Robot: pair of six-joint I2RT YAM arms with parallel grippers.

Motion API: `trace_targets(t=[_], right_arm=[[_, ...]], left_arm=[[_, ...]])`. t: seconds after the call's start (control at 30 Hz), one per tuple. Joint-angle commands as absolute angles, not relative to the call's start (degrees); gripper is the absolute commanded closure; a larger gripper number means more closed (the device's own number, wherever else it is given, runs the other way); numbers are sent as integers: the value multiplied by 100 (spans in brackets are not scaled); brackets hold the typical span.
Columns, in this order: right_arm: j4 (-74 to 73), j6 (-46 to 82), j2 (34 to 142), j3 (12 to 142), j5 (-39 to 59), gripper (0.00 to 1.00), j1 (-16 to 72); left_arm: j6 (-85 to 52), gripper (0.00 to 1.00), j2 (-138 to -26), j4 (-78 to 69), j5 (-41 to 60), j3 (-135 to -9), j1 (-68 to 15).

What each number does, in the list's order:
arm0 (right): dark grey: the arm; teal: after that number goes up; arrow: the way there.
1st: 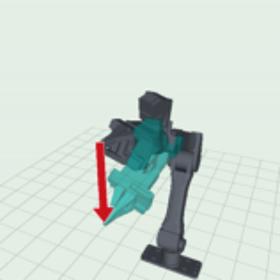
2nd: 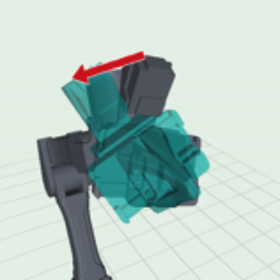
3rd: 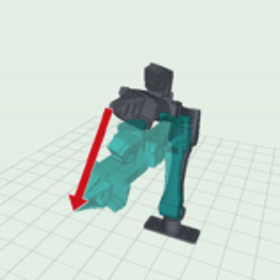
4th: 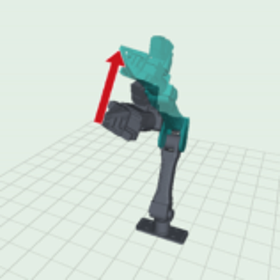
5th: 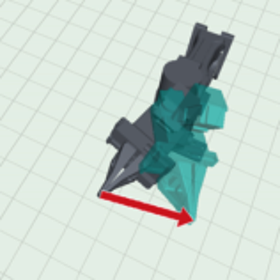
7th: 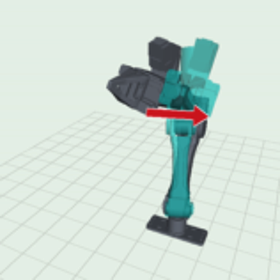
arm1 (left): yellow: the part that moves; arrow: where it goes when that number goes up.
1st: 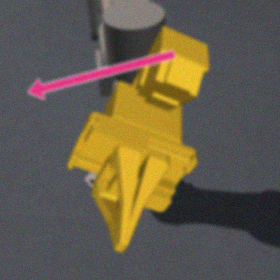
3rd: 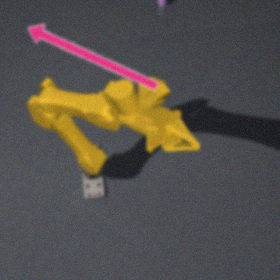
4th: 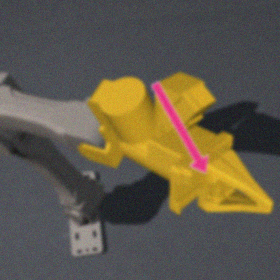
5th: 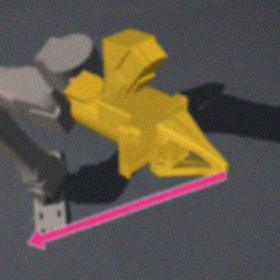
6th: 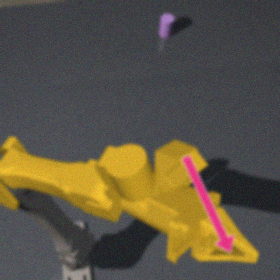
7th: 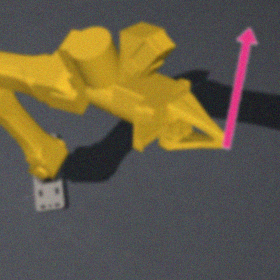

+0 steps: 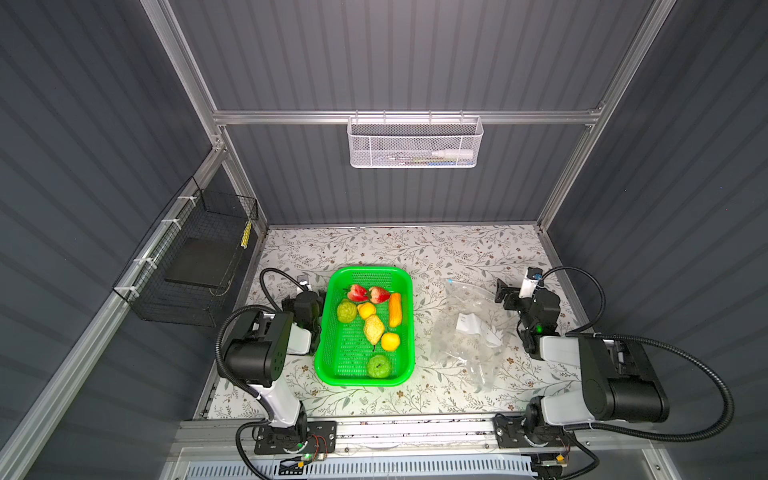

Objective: Place the food in the zip-top bag and seal the zipper

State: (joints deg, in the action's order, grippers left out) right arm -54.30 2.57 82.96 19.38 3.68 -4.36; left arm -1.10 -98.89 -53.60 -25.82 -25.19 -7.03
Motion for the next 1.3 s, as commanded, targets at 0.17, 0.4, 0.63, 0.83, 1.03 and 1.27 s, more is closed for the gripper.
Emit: trace_targets(t=[0.17,0.4,0.63,0.83,1.03,1.27], right_arm=[[-5449,272,8332,1905,391,1,-457],[-3868,446,7792,2580,-97,1,-448],[-1149,1198,7266,3930,-42,1,-447],[589,2122,7001,4557,93,1,-452],[1732,2621,6940,4599,559,1,-457],[2140,2798,6817,4157,593,1,-524]], left_arm=[[-191,1,-9836,-5506,-2536,-2568,-668],[-347,1,-9012,-4302,-2834,-2797,-645],[-220,1,-8543,-3125,-3006,-3312,-606],[-325,1,-8049,-2003,-2834,-3933,-589],[-572,1,-7880,186,-1494,-5593,-602],[-736,1,-8163,918,-504,-6769,-1577]])
